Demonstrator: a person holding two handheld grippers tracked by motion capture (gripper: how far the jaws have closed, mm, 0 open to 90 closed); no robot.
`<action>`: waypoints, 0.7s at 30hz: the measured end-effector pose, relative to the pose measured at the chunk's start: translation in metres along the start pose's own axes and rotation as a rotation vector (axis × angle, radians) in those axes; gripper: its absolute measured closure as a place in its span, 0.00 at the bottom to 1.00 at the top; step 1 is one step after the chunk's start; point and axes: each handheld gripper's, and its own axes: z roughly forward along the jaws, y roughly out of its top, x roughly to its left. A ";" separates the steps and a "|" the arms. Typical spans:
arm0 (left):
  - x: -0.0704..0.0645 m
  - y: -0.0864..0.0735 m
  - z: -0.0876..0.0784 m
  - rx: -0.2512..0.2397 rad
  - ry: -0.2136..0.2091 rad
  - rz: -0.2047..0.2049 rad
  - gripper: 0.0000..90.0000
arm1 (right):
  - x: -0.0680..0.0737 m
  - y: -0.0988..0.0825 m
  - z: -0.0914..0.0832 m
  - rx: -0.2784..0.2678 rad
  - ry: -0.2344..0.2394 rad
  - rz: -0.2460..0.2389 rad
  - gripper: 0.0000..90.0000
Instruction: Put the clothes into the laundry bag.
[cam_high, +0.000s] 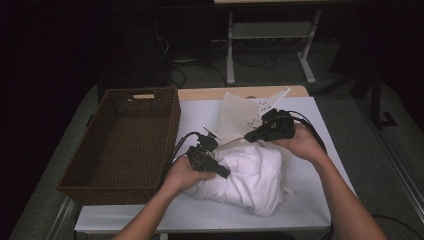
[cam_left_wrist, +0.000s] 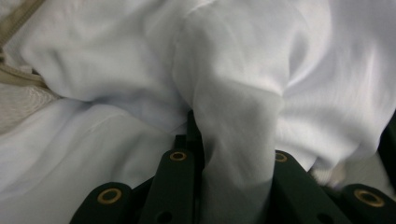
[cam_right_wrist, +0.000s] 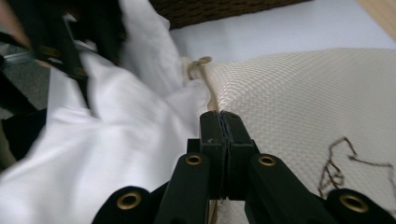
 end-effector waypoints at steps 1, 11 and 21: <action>0.000 0.000 0.000 0.000 0.000 0.000 0.89 | 0.000 0.000 0.000 0.000 0.000 0.000 0.98; 0.007 0.000 -0.001 -0.247 -0.069 -0.100 0.93 | 0.013 0.002 0.006 0.025 0.021 -0.043 0.99; 0.016 0.011 0.029 -0.319 0.083 -0.136 0.92 | 0.017 -0.005 0.011 0.028 0.035 -0.015 0.99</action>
